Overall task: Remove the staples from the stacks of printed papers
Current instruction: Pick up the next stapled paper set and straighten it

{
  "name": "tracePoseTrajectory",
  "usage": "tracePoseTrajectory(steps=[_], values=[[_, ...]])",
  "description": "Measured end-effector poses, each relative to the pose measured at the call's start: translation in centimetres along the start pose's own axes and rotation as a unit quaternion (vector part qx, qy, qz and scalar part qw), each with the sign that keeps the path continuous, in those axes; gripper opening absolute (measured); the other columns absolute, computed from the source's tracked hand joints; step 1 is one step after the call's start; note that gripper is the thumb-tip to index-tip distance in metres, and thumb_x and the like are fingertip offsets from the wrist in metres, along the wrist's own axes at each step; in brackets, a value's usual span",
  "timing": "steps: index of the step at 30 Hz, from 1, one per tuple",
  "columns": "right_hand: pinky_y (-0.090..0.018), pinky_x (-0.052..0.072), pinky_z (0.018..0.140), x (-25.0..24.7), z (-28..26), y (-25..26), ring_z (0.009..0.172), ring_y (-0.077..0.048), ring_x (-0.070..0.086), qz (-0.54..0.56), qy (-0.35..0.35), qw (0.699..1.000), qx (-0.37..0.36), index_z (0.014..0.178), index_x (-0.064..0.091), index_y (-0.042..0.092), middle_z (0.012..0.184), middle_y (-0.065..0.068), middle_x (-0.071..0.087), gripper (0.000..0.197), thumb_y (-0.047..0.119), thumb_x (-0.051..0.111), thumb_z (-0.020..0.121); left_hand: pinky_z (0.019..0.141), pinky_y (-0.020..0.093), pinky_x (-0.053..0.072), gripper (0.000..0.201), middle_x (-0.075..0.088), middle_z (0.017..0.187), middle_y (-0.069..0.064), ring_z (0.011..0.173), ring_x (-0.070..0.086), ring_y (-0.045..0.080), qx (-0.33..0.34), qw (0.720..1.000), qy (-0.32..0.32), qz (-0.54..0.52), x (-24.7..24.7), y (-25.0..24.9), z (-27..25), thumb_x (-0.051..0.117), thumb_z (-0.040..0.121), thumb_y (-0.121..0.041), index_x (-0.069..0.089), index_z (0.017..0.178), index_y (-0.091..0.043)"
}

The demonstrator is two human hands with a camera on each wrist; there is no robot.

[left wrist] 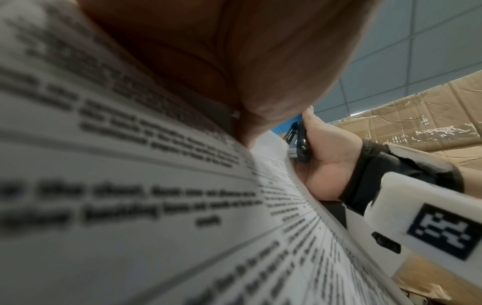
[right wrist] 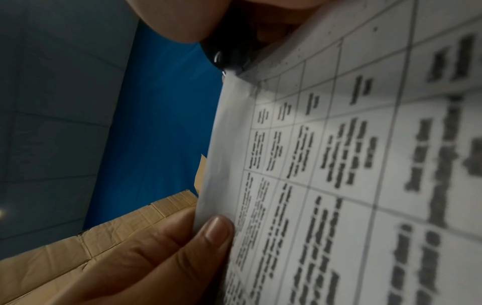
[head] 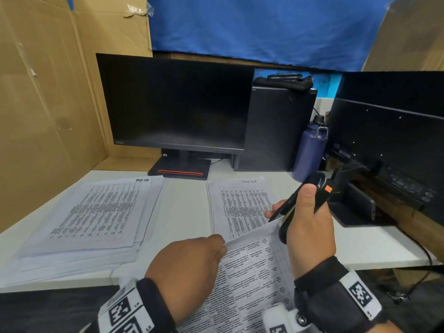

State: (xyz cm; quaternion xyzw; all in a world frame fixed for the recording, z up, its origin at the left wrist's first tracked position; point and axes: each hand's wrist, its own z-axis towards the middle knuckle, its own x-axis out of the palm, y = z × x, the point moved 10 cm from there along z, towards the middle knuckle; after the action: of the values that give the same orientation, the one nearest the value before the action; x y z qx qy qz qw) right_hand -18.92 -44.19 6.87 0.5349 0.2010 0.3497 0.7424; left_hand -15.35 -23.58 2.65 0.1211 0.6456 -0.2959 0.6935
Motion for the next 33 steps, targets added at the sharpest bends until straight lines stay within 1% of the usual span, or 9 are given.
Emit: tracePoseTrajectory(steps=[7,11,16,19,22,25,27,30,33], values=[[-0.023,0.044,0.059,-0.3,0.1,-0.2,0.06,-0.001,0.065,-0.05,0.003,0.999,0.001,0.09,0.061,0.009,0.064,-0.002,0.067,0.076,0.079,0.041,0.067,0.078,0.036,0.055,0.026,0.064,0.088,-0.006,0.081,0.063,0.016,0.01,1.0,0.004,0.012,0.2,-0.8,-0.4,0.025,0.108,-0.046,0.04,0.094,-0.031],[-0.012,0.041,0.043,-0.6,0.5,0.0,0.044,-0.009,0.06,-0.072,0.01,0.997,0.0,0.085,0.06,-0.005,0.057,-0.011,0.063,0.075,0.068,0.051,0.072,0.075,0.034,0.051,0.019,0.064,0.095,-0.003,0.085,0.064,0.021,0.016,1.0,0.0,0.018,0.8,-1.8,-0.7,0.028,0.108,-0.039,0.044,0.101,-0.03],[-0.019,0.046,0.051,0.0,1.2,-0.6,0.047,-0.008,0.059,-0.073,0.054,0.996,0.006,0.085,0.059,-0.006,0.06,-0.012,0.065,0.07,0.064,0.055,0.079,0.068,0.034,0.033,0.016,0.06,0.095,-0.005,0.088,0.062,0.021,0.005,1.0,0.007,0.025,1.3,-2.2,-0.4,0.029,0.109,-0.034,0.044,0.105,-0.031],[-0.015,0.05,0.051,-0.1,2.6,-0.8,0.061,-0.013,0.063,-0.045,0.086,0.995,0.038,0.1,0.058,0.002,0.078,-0.019,0.067,0.032,0.033,0.064,0.094,0.073,0.034,0.047,0.016,0.056,0.088,-0.009,0.085,0.063,0.019,-0.02,1.0,-0.01,-0.016,0.8,-0.6,-0.1,0.029,0.108,-0.038,0.038,0.096,-0.031],[-0.033,0.051,0.052,-2.6,5.4,-3.1,0.07,-0.029,0.059,-0.046,0.075,0.988,0.124,0.115,0.051,0.001,0.083,-0.02,0.059,0.022,0.008,0.059,0.096,0.069,0.035,0.05,0.03,0.061,0.075,-0.004,0.071,0.061,0.016,-0.072,0.991,-0.049,-0.102,-0.4,3.3,1.0,0.031,0.108,-0.043,0.041,0.084,-0.026],[-0.049,0.055,0.076,-6.5,8.0,-7.4,0.075,-0.036,0.06,-0.142,0.072,0.965,0.207,0.112,0.056,0.001,0.085,-0.02,0.062,0.024,0.009,0.062,0.09,0.078,0.039,0.053,0.039,0.07,0.079,0.009,0.08,0.068,0.026,-0.152,0.941,-0.118,-0.28,-2.4,7.9,2.0,0.037,0.108,-0.04,0.06,0.086,-0.018],[-0.053,0.053,0.088,-8.8,8.7,-9.5,0.082,-0.04,0.064,-0.236,0.086,0.938,0.238,0.101,0.062,0.003,0.088,-0.02,0.065,0.02,0.014,0.068,0.086,0.086,0.038,0.056,0.033,0.079,0.093,0.007,0.092,0.074,0.026,-0.228,0.852,-0.112,-0.458,-1.3,10.5,3.2,0.043,0.109,-0.028,0.071,0.1,-0.014],[-0.037,0.047,0.073,-11.5,9.4,-11.6,0.08,-0.032,0.063,-0.332,0.094,0.903,0.255,0.096,0.063,0.005,0.088,-0.016,0.067,0.018,0.018,0.071,0.086,0.107,0.053,0.048,0.029,0.077,0.116,0.015,0.112,0.071,0.035,-0.257,0.701,-0.042,-0.664,2.2,11.2,6.3,0.045,0.105,-0.006,0.068,0.122,-0.007],[-0.033,0.047,0.067,-13.3,10.0,-13.5,0.081,-0.028,0.065,-0.39,0.092,0.878,0.262,0.101,0.068,0.003,0.09,-0.013,0.069,0.027,0.024,0.072,0.085,0.109,0.055,0.047,0.035,0.074,0.122,0.019,0.114,0.069,0.038,-0.269,0.706,-0.012,-0.655,4.1,10.8,10.3,0.044,0.098,0.007,0.066,0.123,-0.004]])
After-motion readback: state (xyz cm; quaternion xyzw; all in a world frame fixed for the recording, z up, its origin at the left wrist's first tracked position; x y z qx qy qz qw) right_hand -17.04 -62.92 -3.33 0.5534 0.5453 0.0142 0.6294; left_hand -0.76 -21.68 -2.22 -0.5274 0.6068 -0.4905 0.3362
